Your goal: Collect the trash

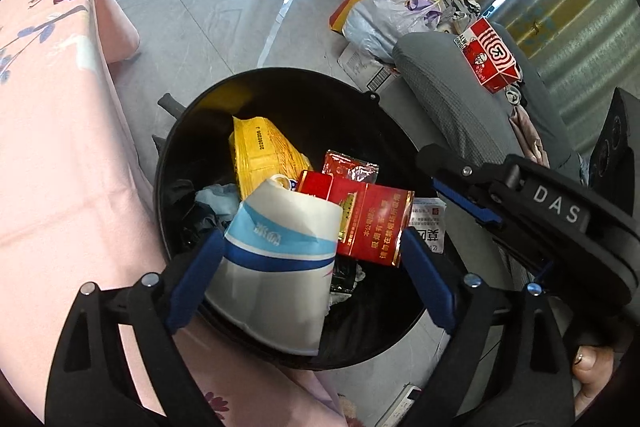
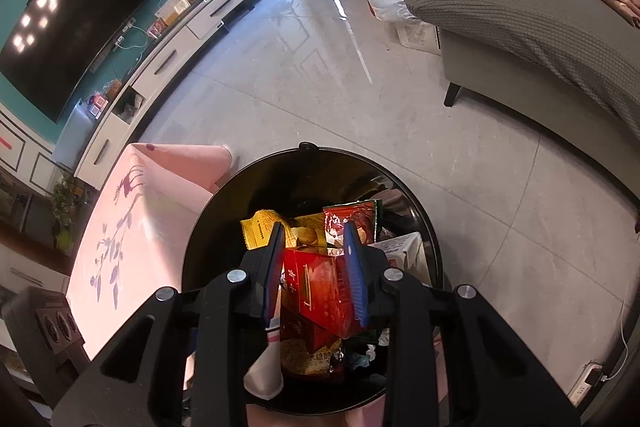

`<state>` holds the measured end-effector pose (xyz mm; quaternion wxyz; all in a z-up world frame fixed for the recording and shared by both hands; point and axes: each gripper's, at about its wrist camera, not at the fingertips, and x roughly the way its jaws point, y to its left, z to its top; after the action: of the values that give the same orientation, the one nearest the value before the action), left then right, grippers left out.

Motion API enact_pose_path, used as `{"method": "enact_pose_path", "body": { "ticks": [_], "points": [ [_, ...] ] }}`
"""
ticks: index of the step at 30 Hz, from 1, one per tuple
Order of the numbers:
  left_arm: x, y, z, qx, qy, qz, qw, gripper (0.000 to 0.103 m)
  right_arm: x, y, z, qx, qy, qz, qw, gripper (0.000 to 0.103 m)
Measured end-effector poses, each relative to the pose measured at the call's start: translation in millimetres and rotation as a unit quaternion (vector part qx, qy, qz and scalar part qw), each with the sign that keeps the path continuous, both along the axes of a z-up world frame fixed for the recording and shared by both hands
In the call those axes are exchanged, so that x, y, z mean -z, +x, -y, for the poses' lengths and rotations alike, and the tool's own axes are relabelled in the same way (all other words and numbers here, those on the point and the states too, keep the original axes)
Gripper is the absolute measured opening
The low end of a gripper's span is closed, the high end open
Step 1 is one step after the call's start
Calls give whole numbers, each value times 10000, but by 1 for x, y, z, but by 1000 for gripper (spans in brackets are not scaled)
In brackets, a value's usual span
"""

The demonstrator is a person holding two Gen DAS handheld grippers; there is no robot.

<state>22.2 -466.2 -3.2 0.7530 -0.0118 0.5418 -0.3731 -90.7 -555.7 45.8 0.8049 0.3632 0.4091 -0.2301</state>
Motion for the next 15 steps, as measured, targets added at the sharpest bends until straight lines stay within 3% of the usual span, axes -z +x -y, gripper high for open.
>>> {"method": "enact_pose_path", "body": {
  "ticks": [10,15],
  "points": [
    [-16,-1,-16,-139,-170,206,9995,99,-8,-2,-4,-17,-231,-6,9997,47],
    [-37,-8,-30,-312,-59,685,9971,100,-15,-6,-5,17,-324,60,9995,57]
  ]
}}
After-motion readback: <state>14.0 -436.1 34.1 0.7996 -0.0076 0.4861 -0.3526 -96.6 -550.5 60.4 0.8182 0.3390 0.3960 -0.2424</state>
